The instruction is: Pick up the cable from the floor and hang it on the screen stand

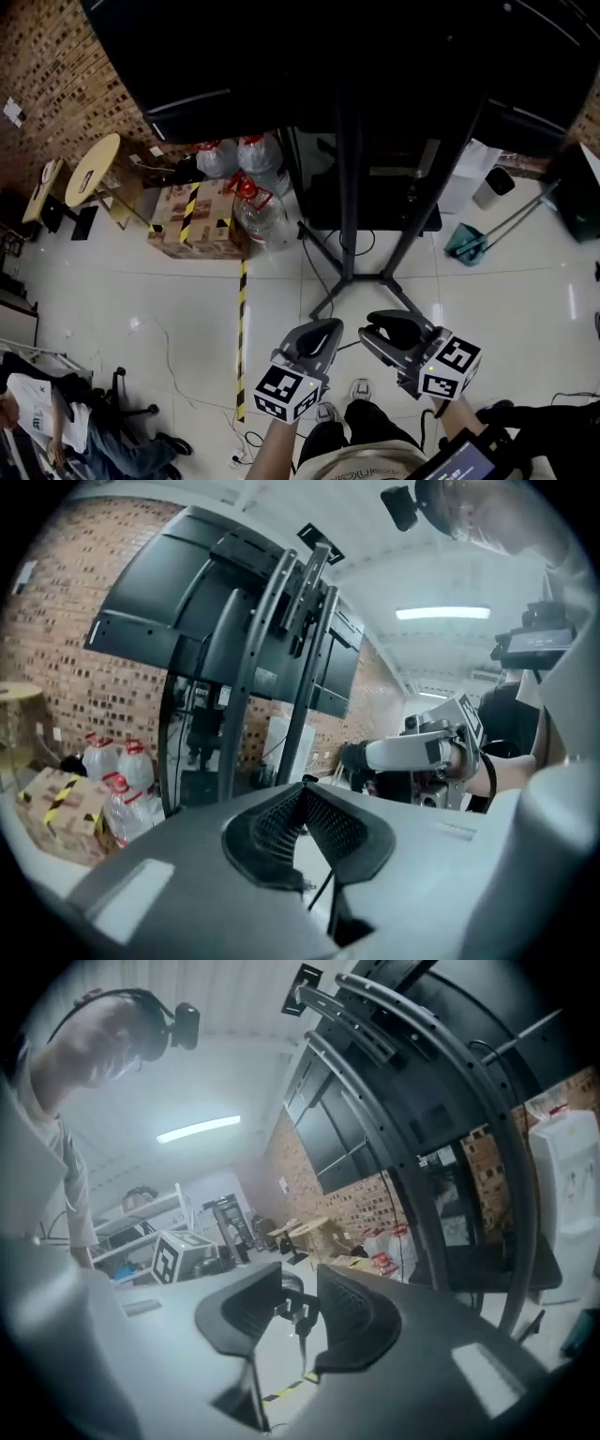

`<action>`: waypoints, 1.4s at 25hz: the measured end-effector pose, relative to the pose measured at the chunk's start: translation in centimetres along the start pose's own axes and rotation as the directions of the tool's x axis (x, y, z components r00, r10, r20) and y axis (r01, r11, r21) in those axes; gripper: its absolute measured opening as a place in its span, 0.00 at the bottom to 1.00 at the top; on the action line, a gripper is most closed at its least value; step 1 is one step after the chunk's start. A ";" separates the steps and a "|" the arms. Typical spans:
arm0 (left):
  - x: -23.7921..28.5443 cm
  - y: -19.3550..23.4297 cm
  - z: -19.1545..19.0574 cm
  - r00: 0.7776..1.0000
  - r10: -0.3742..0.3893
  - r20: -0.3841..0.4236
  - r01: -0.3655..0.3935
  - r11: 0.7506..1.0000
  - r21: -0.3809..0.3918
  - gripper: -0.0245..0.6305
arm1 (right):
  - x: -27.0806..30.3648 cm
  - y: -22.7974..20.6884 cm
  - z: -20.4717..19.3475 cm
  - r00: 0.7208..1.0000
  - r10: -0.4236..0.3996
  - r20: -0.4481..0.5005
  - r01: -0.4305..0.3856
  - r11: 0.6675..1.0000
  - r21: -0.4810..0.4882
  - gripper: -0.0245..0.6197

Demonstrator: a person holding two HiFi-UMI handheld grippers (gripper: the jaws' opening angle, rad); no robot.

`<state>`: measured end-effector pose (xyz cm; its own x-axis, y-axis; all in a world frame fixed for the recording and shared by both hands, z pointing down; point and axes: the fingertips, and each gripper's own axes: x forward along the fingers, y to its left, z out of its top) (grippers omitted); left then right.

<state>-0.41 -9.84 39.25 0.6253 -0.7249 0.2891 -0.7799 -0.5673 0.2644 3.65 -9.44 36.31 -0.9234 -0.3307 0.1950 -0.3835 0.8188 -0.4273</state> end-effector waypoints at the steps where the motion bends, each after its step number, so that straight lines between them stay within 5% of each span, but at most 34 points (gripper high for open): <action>1: 0.5 0.0 0.9 1.000 -0.001 0.001 0.001 1.000 0.016 0.07 | 0.3 -0.3 0.4 1.000 -0.002 -0.011 0.002 1.000 -0.004 0.22; 4: 1.3 -1.2 0.5 0.999 -0.043 -0.020 0.045 0.995 0.086 0.07 | 0.6 -0.8 -0.1 0.999 0.003 -0.037 -0.001 0.998 0.057 0.22; 8: 0.7 -1.9 -4.3 0.999 -0.020 -0.041 0.032 0.955 0.296 0.07 | 1.0 -0.5 -1.0 0.997 0.024 -0.075 -0.017 0.995 0.095 0.22; 13: 0.8 -1.0 -5.9 0.995 -0.055 -0.079 0.074 0.964 0.257 0.19 | 3.0 0.7 -0.1 0.991 0.016 -0.135 -0.015 1.000 0.006 0.22; 17: 0.5 -0.3 -2.9 0.998 -0.043 -0.055 0.058 0.952 0.300 0.23 | 3.0 0.9 2.4 0.994 -0.037 -0.102 0.034 0.999 -0.027 0.22; 21: -1.2 1.5 2.5 0.995 -0.035 0.089 0.016 0.979 0.203 0.21 | 3.0 0.4 5.3 0.998 -0.063 -0.024 0.062 0.998 -0.021 0.22; 35: -1.7 8.2 14.7 0.982 0.066 0.178 -0.110 0.961 0.253 0.07 | 8.3 0.9 16.9 0.998 -0.054 0.016 0.056 0.967 -0.250 0.22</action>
<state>-8.22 -19.03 27.37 0.5579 -0.8185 0.1374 -0.8255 -0.5644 -0.0104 -4.63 -19.34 22.63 -0.9015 -0.3821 0.2033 -0.4181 0.8902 -0.1811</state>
